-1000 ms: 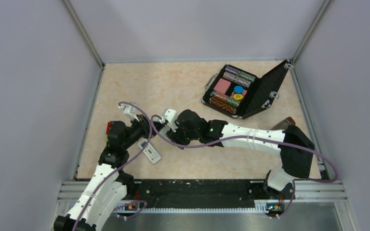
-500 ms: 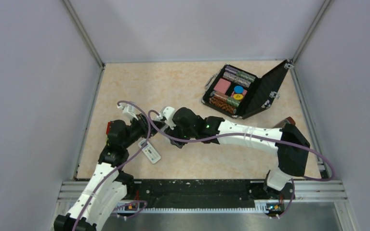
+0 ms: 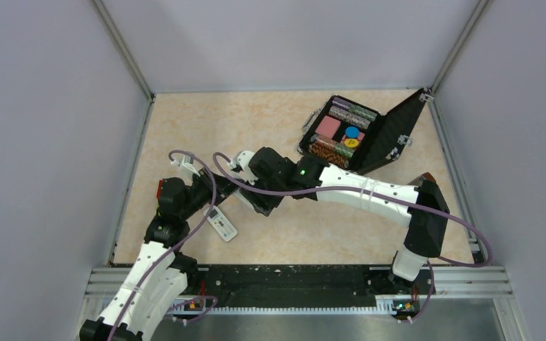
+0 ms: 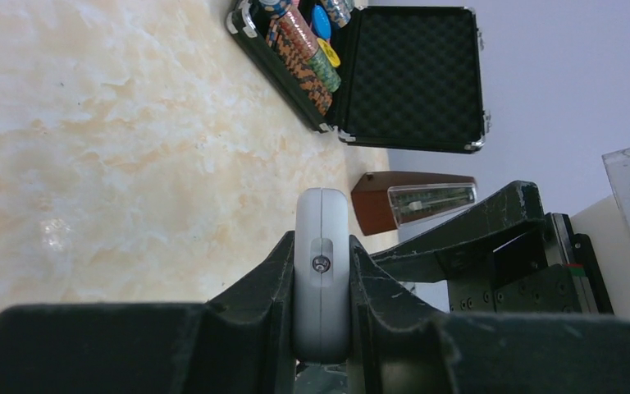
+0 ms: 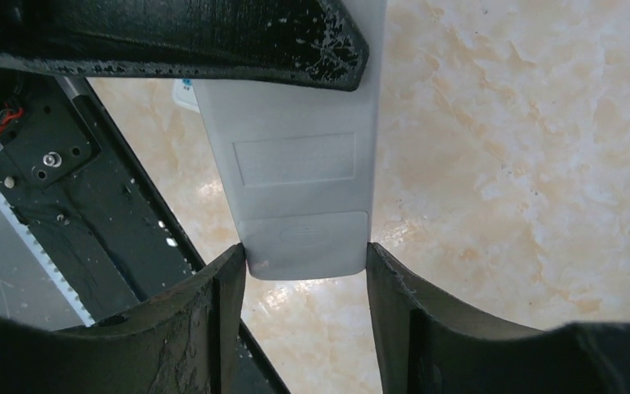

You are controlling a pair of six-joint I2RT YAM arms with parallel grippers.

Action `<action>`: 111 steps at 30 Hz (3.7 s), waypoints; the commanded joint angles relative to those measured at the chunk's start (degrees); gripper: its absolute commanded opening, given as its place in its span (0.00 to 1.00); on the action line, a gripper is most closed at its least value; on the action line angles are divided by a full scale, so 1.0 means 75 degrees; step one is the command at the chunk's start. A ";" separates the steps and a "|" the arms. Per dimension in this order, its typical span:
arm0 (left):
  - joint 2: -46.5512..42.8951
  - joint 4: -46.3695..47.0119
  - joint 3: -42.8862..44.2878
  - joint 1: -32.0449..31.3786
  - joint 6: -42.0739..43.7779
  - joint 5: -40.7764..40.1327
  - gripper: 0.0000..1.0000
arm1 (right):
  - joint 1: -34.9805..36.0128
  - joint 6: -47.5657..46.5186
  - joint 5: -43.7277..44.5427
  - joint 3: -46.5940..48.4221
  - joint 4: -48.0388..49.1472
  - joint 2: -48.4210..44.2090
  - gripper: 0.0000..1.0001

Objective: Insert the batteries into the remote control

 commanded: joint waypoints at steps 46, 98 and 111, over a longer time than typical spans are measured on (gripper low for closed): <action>-0.0595 0.0995 0.1121 -0.0128 -0.3313 0.0280 0.00 | -0.0771 0.6979 0.0687 -0.3876 0.4426 -0.5062 0.94; -0.0700 0.1291 0.1377 -0.0137 -0.4339 -0.0180 0.00 | -0.0779 0.8178 -0.0494 -0.4389 0.5466 -0.4272 0.15; -0.0522 0.2116 0.1372 -0.0139 -0.4864 0.0197 0.00 | -0.0769 0.8310 -0.0844 -0.4217 0.6251 -0.3269 0.10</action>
